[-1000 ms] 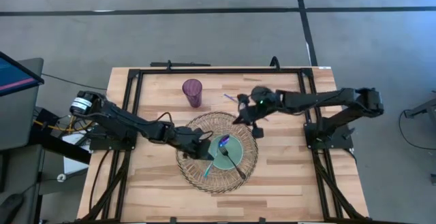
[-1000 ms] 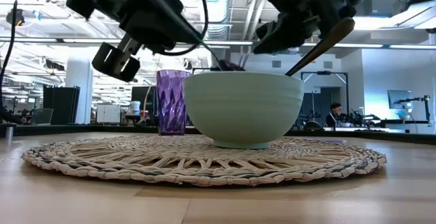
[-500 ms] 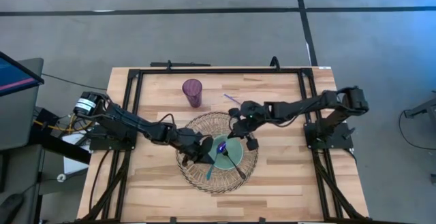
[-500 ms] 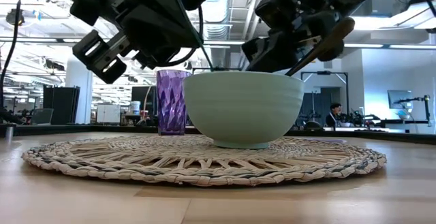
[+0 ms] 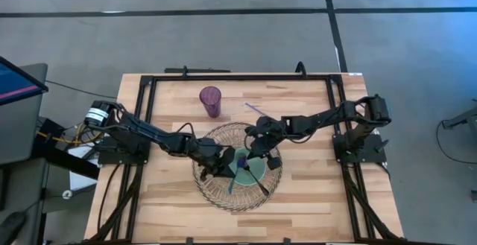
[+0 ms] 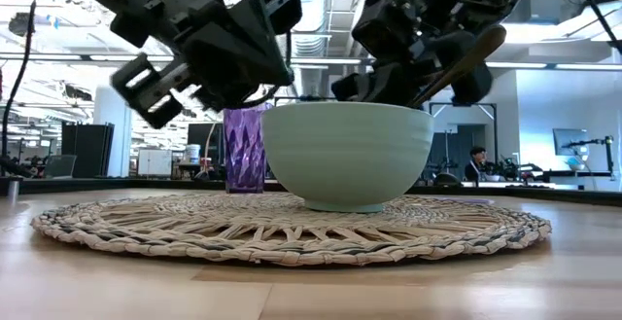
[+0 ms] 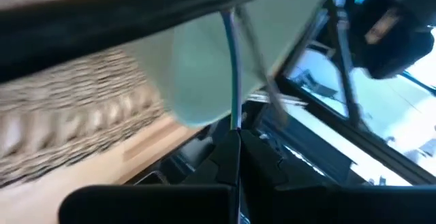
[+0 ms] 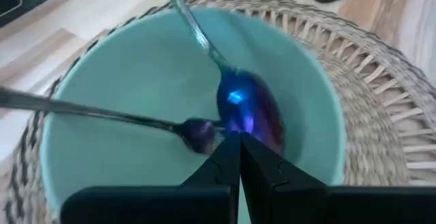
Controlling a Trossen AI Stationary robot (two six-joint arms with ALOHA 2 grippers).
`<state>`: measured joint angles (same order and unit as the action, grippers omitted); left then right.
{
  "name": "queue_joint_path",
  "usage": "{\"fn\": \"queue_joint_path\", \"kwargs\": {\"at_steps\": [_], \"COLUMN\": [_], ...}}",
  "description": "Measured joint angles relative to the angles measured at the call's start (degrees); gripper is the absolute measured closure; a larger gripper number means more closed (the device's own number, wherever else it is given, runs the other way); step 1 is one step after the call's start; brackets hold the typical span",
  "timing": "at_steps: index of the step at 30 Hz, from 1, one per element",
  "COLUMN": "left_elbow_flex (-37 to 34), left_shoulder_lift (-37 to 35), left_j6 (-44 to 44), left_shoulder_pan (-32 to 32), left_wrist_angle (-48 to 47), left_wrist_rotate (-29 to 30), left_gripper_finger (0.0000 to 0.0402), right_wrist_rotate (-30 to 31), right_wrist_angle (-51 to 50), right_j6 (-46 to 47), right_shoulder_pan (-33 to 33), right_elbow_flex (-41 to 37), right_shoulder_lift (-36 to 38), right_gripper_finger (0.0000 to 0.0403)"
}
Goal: Pick & Place Utensil
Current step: Put the blue spoon into the light blue bowl on the table placemat, then put the purple cup to the left side of the bowl on the table placemat
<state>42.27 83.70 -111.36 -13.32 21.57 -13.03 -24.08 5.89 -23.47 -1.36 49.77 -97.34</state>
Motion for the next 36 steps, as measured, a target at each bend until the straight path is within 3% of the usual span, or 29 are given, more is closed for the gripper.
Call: {"fn": "queue_joint_path", "kwargs": {"at_steps": [10,22,36], "left_elbow_flex": [-0.01,-0.01,-0.01], "left_shoulder_lift": [5.76,4.94,4.92], "left_j6": [-3.09,-2.98,-2.94], "left_shoulder_pan": [0.33,2.23,2.19], "left_wrist_angle": [8.05,8.48,8.41], "left_wrist_rotate": [-3.54,-3.53,-3.55], "left_gripper_finger": [0.0398,0.0397,0.0355], "right_wrist_rotate": [0.04,0.04,-0.02], "right_wrist_angle": [0.50,0.32,0.08], "right_j6": [-0.91,-1.08,-0.97], "right_shoulder_pan": [0.21,0.21,0.25], "right_elbow_flex": [-0.12,-0.12,-0.10], "right_shoulder_lift": [-1.47,-1.47,-1.45], "right_gripper_finger": [0.0402,0.0402,0.0402]}}
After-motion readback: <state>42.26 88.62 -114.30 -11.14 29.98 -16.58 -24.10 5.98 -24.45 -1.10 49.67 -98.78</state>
